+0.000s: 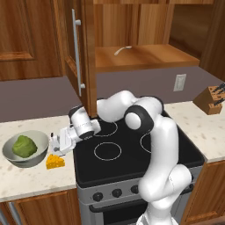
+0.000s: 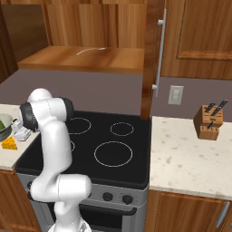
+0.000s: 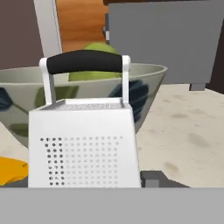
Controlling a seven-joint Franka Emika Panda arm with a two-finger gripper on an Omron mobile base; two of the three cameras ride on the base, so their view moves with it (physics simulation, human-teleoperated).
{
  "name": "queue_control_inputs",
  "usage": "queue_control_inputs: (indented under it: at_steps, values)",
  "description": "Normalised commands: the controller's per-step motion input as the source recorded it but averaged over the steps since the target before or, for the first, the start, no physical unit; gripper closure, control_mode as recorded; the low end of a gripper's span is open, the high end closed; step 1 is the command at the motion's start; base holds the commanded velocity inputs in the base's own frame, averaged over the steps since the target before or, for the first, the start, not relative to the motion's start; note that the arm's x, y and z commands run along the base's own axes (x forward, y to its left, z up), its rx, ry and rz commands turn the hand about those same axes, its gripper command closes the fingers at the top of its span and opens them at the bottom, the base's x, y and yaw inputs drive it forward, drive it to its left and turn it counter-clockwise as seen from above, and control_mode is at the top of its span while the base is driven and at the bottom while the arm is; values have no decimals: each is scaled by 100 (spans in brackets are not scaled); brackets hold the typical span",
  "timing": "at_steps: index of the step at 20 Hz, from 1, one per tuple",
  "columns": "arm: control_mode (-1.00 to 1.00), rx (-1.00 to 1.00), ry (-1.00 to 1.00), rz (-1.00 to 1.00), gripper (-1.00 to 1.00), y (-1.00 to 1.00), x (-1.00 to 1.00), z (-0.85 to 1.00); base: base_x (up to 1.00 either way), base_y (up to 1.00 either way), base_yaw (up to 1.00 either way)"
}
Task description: Pick the cheese from the fridge and the cheese grater from the cabinet and place them next to the salad bowl.
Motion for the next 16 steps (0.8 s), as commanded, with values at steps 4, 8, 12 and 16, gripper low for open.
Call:
queue_control_inputs:
  at_steps: [4, 8, 12, 16]
  values:
    - [-100, 0, -9, 2, -100, 0, 0, -33, 0, 0, 0]
    - [-100, 1, -8, 2, -100, -3, 0, -16, 0, 0, 0]
    - [-100, 6, -6, 1, -100, -24, 0, 4, 0, 0, 0]
    - [-100, 3, -8, 1, -100, -23, 0, 1, 0, 0, 0]
